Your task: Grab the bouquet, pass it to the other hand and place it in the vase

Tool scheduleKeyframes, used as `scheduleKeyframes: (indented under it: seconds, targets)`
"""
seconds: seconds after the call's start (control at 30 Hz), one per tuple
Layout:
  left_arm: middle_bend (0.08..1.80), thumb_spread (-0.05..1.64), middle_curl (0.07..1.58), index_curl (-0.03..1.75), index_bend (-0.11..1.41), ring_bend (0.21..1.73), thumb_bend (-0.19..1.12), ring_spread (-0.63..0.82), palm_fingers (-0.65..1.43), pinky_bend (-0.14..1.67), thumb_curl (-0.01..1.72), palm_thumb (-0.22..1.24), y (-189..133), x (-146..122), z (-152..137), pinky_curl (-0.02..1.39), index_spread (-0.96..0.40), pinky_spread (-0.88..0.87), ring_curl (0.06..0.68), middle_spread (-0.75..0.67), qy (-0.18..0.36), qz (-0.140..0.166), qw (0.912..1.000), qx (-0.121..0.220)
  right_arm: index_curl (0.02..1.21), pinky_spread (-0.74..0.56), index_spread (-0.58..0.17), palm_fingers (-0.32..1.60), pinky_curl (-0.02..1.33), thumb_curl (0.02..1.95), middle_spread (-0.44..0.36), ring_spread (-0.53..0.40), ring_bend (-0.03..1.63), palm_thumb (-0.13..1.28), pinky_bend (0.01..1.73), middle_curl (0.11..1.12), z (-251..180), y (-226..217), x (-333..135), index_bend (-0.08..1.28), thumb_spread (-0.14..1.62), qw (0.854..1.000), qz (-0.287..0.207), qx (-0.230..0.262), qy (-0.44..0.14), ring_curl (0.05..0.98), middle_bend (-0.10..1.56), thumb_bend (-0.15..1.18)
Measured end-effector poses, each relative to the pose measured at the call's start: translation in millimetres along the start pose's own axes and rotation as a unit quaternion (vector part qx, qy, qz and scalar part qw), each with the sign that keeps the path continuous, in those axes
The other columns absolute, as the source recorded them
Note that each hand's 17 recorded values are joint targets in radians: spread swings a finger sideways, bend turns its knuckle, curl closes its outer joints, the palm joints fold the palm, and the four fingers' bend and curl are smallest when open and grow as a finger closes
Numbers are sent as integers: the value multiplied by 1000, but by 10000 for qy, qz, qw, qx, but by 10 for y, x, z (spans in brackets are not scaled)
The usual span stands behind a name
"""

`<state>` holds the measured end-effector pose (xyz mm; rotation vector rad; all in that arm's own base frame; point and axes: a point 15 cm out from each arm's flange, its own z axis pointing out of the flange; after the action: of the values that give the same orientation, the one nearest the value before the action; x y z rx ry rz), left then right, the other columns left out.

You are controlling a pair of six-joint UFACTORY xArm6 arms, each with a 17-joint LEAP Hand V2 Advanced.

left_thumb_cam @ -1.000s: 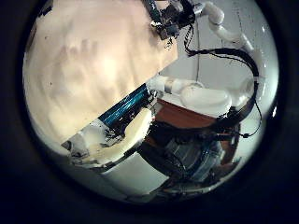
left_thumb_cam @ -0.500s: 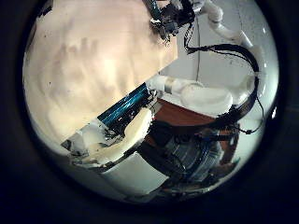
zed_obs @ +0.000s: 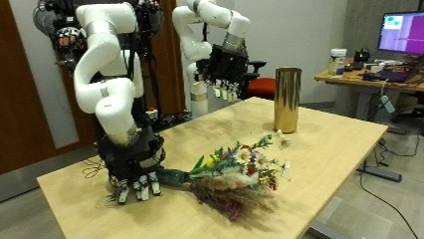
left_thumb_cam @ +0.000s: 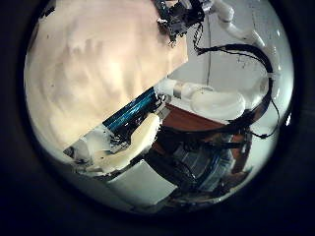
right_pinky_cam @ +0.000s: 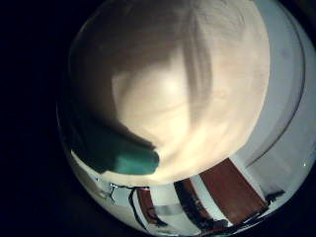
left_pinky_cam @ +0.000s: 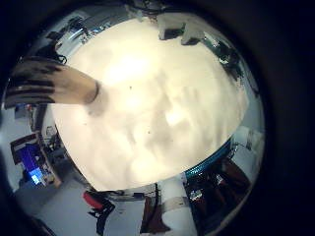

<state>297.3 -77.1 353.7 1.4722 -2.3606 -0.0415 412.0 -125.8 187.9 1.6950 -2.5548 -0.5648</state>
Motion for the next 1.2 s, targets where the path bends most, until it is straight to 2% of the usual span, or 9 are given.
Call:
scheduleKeyframes:
  seconds: [0.63, 0.77, 0.83, 0.87, 0.9, 0.97, 1.03, 1.07, 1.2]
  targets:
    - [185, 990, 295, 335, 176, 432, -27, 483, 147, 209, 314, 406, 1, -11, -16, 322, 84, 401, 205, 240, 5, -34, 10000, 6, 301, 355, -62, 341, 280, 391, 213, 199, 613, 802, 293, 364, 80, -123, -14, 170, 1089, 10000, -18, -96, 14, 213, 346, -19]
    - [185, 990, 296, 335, 176, 431, -27, 483, 147, 209, 313, 406, 0, -13, -9, 322, 84, 401, 205, 241, 8, -36, 10000, -4, 327, 320, -95, 518, 267, 398, 169, 125, 672, 828, 295, 380, 88, -138, -39, 195, 1077, 10000, -43, -84, 22, 216, 393, -16]
    - [183, 990, 294, 336, 176, 432, -27, 483, 146, 209, 313, 406, 2, -17, -6, 323, 84, 401, 206, 245, 12, -43, 10000, -7, 336, 272, -114, 596, 263, 402, 133, 70, 707, 842, 301, 394, 81, -138, -47, 197, 1070, 10000, -46, -72, 25, 226, 427, -14]
    - [183, 990, 294, 336, 176, 432, -27, 483, 146, 209, 313, 406, 4, -21, -7, 323, 84, 401, 206, 245, 15, -50, 10000, -10, 347, 215, -134, 696, 260, 405, 98, 19, 742, 851, 316, 415, 79, -141, -47, 206, 1064, 10000, -52, -64, 25, 236, 473, -14]
    - [184, 990, 293, 336, 176, 432, -27, 483, 145, 210, 313, 406, 7, -22, -9, 323, 84, 401, 206, 248, 15, -54, 10000, -7, 364, 34, -187, 977, 281, 411, 6, -101, 832, 876, 462, 460, 72, -152, -47, 201, 1053, 10000, -53, -30, 27, 265, 555, -12]
    - [183, 990, 292, 336, 175, 432, -27, 483, 147, 214, 313, 406, 9, -26, -16, 324, 84, 402, 206, 249, 15, -61, 10000, 3, 404, -178, -247, 1065, 339, 416, -83, -201, 908, 896, 635, 509, 41, -191, -49, 194, 1038, 9999, -60, 94, 31, 314, 594, -15]
    - [184, 990, 291, 337, 176, 432, -27, 483, 146, 216, 313, 406, 6, -29, -15, 324, 84, 402, 206, 250, 16, -64, 10000, 1, 458, -316, -294, 1109, 398, 418, -143, -255, 968, 907, 767, 557, -15, -236, -51, 231, 1031, 9996, -75, 267, 36, 362, 631, -15]
    - [186, 990, 292, 336, 175, 431, -27, 483, 147, 216, 313, 406, 6, -29, -15, 324, 84, 402, 206, 250, 16, -64, 10000, 1, 493, -354, -323, 1170, 427, 420, -173, -273, 1002, 918, 832, 588, 48, -176, -48, 280, 1025, 10000, -56, 58, 33, 385, 671, -13]
    - [186, 990, 295, 336, 175, 431, -27, 483, 146, 214, 313, 406, -16, -29, -13, 324, 84, 401, 206, 250, 14, -76, 10000, -4, 578, -392, -380, 1182, 491, 423, -228, -298, 1072, 937, 972, 655, -77, -168, -71, 389, 1023, 9997, -84, 217, 31, 432, 755, -14]
